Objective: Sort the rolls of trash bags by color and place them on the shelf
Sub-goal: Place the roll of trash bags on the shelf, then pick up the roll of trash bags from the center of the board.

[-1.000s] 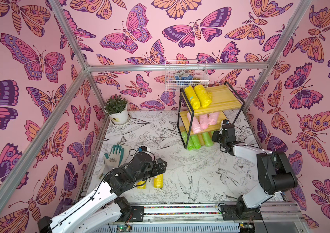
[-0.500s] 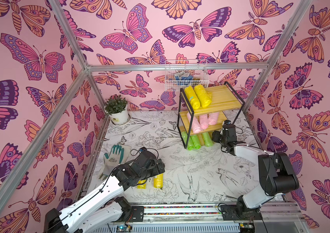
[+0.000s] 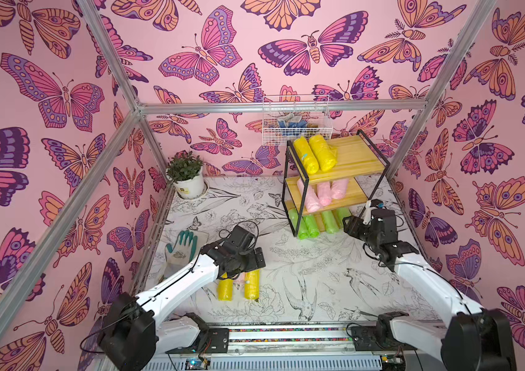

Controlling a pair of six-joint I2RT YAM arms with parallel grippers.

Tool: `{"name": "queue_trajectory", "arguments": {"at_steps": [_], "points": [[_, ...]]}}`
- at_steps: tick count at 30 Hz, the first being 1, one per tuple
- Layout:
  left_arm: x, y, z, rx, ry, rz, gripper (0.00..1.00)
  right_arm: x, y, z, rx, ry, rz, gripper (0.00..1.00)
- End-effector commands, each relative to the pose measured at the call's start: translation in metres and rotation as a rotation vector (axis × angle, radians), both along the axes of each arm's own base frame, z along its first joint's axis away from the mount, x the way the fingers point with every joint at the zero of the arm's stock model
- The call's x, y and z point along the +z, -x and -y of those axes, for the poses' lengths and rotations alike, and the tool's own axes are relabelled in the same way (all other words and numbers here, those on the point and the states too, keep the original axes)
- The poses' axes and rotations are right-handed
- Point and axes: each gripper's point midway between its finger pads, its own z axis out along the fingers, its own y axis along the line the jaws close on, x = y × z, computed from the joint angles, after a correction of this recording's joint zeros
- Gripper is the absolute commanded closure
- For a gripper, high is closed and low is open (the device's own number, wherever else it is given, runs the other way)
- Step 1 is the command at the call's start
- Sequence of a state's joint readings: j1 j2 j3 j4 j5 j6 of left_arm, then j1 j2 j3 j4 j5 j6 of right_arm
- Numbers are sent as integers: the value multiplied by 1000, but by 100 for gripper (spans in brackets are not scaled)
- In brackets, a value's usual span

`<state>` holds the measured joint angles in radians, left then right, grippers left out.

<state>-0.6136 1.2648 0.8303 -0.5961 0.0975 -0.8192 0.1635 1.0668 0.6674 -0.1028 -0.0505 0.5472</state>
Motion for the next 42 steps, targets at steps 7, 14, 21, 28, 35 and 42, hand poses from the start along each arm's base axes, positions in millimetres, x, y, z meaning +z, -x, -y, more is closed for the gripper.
{"name": "queue_trajectory", "arguments": {"at_steps": [7, 14, 21, 28, 35, 42], "points": [[-14, -11, 24, -88, 16, -67, 11, 7, 101, -3, 45, -89, -86, 35], [-26, -3, 15, -56, -13, -101, 15, 24, 154, -10, 77, -218, -92, 38], [-13, 2, 7, -66, -31, -73, 14, 19, 173, -13, 101, -241, -146, 37], [-4, 16, -6, -63, -68, -58, 14, -2, 181, -14, 103, -242, -198, 37], [-22, 21, -6, -89, -106, -105, 15, -7, 187, -13, 101, -248, -208, 38], [-35, 13, -3, -109, -153, -129, 17, -10, 191, -13, 100, -252, -212, 40]]}}
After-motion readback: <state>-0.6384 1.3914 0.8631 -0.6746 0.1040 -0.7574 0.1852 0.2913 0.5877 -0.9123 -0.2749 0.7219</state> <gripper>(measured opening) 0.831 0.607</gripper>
